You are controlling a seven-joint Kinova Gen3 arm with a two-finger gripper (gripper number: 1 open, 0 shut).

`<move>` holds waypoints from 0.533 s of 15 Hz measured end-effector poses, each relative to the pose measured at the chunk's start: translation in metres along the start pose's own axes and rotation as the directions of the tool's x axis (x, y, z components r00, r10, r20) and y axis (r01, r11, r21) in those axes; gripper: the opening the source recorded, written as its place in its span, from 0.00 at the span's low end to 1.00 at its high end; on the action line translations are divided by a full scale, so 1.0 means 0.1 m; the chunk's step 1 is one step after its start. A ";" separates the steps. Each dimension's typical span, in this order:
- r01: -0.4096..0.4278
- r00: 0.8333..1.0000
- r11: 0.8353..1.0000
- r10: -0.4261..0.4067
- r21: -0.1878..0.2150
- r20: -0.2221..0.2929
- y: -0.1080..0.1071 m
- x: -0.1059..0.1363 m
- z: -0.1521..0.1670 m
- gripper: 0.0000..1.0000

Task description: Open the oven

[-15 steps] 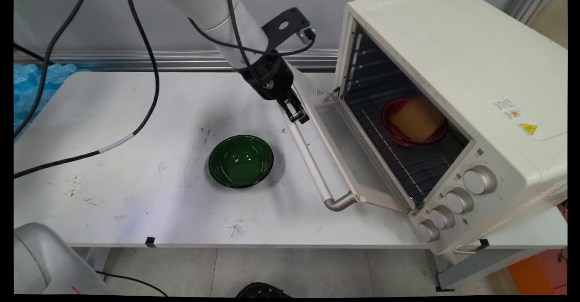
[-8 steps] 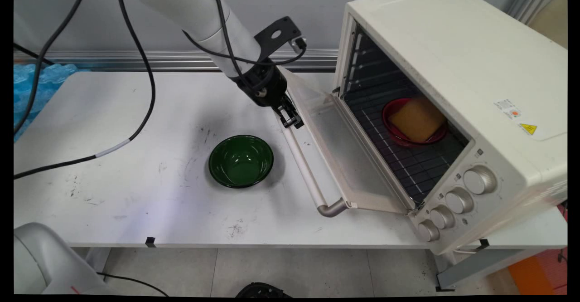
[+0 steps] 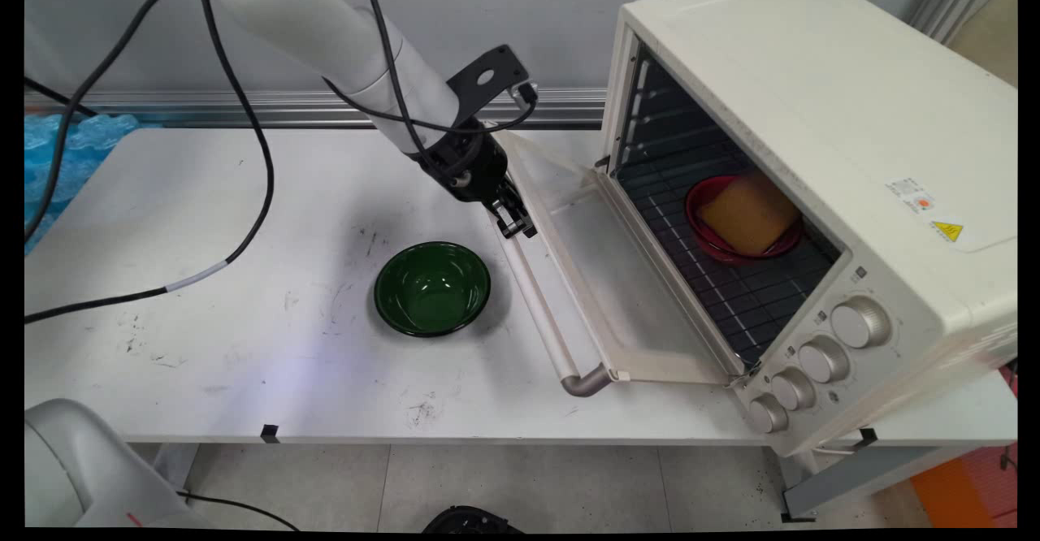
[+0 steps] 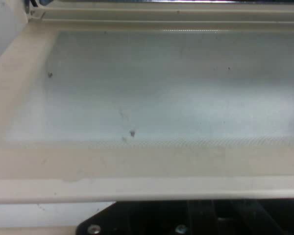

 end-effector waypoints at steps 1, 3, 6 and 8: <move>0.000 1.000 1.000 0.000 -0.002 -0.002 0.00 -0.03 0.01 0.00; 0.000 1.000 1.000 0.000 -0.005 -0.005 -0.01 -0.08 0.03 0.00; 0.002 1.000 1.000 -0.002 -0.006 -0.009 -0.01 -0.14 0.05 0.00; 0.006 1.000 1.000 -0.006 -0.004 -0.013 -0.01 -0.19 0.06 0.00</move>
